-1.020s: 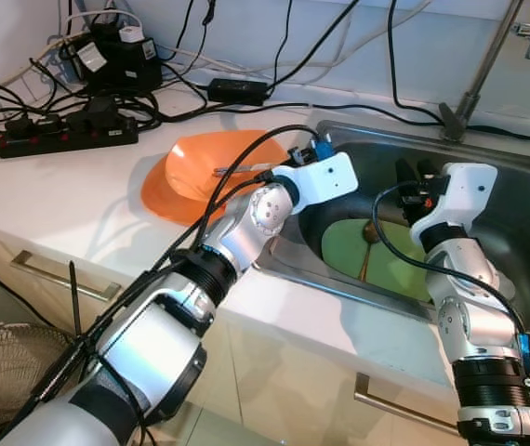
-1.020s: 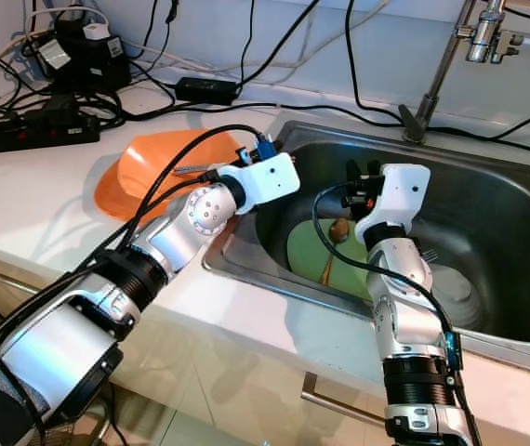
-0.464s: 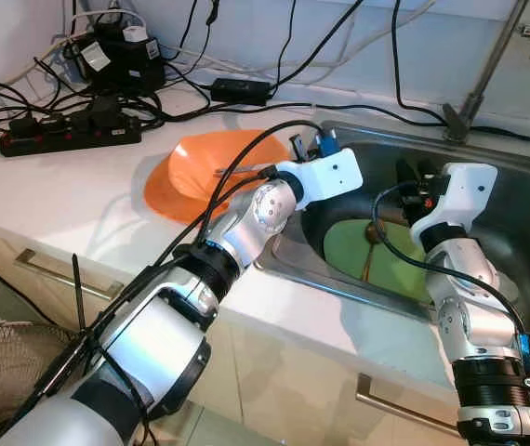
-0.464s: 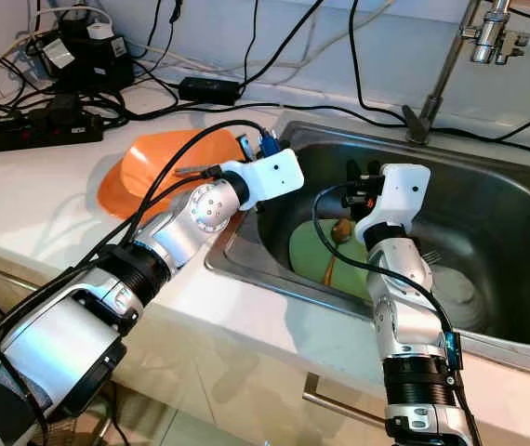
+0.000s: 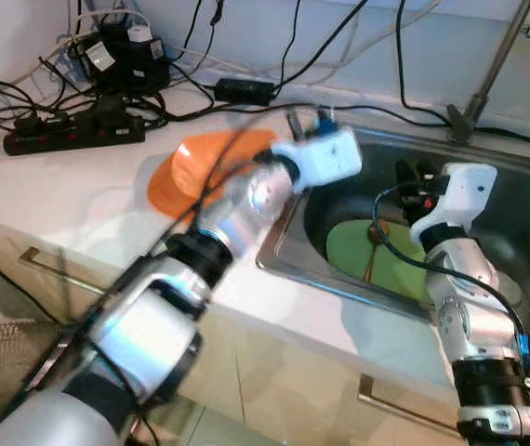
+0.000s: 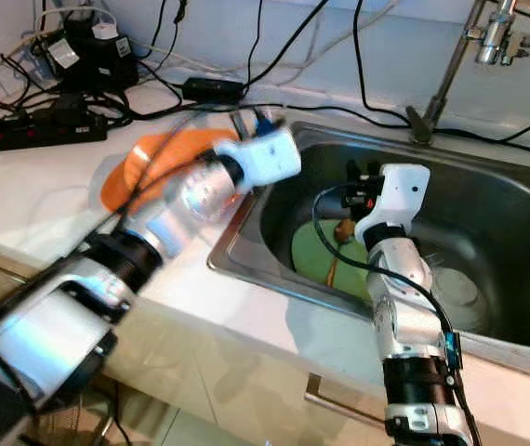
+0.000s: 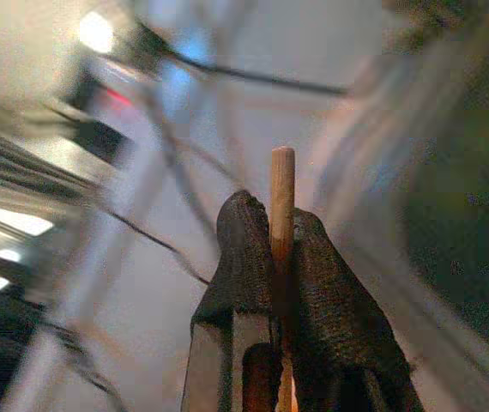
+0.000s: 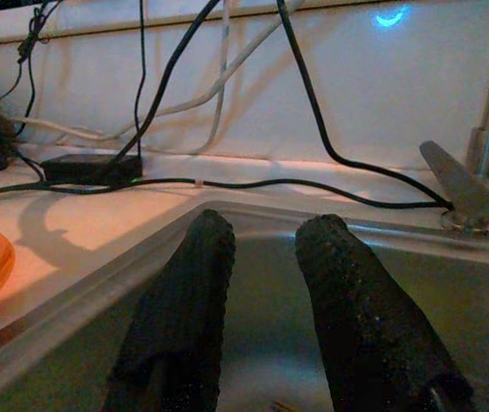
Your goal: Kitchen organization
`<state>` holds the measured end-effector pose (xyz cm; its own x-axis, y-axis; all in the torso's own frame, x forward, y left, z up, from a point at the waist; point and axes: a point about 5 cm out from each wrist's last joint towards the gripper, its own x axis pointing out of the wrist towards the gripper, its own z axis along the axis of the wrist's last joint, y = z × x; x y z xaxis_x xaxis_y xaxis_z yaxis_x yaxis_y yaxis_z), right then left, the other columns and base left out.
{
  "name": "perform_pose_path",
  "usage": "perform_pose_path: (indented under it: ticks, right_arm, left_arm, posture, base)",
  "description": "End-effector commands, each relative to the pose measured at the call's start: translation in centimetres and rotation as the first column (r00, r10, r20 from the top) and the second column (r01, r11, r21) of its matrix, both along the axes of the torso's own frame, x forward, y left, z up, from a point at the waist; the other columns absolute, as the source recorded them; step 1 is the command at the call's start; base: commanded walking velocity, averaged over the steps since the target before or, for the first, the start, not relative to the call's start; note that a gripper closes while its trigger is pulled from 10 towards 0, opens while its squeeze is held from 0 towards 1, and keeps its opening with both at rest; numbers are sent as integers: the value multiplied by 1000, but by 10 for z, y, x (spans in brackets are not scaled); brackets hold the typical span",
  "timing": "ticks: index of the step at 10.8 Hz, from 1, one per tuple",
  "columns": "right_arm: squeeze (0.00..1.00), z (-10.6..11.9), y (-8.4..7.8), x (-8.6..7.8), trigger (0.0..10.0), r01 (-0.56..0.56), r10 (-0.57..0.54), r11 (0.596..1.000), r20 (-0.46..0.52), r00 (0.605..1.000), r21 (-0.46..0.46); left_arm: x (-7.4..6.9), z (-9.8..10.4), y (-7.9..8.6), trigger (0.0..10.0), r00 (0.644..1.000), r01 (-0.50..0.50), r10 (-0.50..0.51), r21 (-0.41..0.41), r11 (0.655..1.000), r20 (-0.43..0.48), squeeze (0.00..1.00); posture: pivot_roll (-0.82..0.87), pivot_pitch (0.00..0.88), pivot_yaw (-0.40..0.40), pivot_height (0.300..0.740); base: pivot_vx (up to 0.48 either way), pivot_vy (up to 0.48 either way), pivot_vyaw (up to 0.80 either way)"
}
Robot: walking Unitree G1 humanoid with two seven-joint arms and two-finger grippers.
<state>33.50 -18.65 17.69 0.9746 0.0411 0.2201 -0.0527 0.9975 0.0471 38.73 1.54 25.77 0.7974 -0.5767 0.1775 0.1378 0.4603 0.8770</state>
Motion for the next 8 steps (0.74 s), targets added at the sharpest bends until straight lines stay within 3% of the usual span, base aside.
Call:
perform_pose_path:
  ticks: [1, 2, 3, 4, 5, 6, 8]
  right_arm:
    - [0, 4, 2, 2, 10000, -6, 6, 1000, 13, 1000, -1]
    - [0, 4, 2, 2, 10000, -6, 6, 1000, 12, 1000, 0]
    - [0, 4, 2, 2, 10000, -6, 6, 1000, 13, 1000, 2]
    - [0, 6, 2, 3, 10000, -13, 13, 1000, 17, 1000, 5]
    - [1000, 11, 4, 3, 10000, -42, 42, 999, 36, 998, 12]
    - [1000, 18, 7, 3, 10000, -85, 84, 996, 61, 995, 20]
    - [1000, 28, 16, -2, 10000, -203, 197, 978, 101, 975, 52]
  left_arm:
    - [-5, 24, -3, 0, 996, 40, -33, -74, 996, 83, 0]
    - [-13, 41, 0, 4039, 991, 101, -79, -217, 971, 107, 0]
    - [-22, 53, 4, 10000, 982, 186, -163, -395, 900, 91, 0]
    - [-25, 57, 7, 10000, 976, 215, -202, -471, 856, 78, 0]
    - [-32, 60, 13, 10000, 956, 259, -291, -582, 771, 40, 0]
    - [-33, 58, 17, 10000, 931, 258, -365, -679, 687, -16, 0]
    - [-35, 58, 15, 10000, 894, 270, -446, -740, 616, -45, 0]
  posture:
    - [158, 13, 21, 740]
    - [160, 13, 20, 740]
    - [164, 14, 18, 740]
    - [167, 15, 18, 740]
    - [171, 16, 17, 740]
    - [172, 18, 18, 740]
    - [169, 21, 22, 740]
  base:
    - [0, 0, 0]
    - [0, 0, 0]
    - [0, 0, 0]
    - [0, 0, 0]
    - [0, 0, 0]
    - [0, 0, 0]
    - [0, 0, 0]
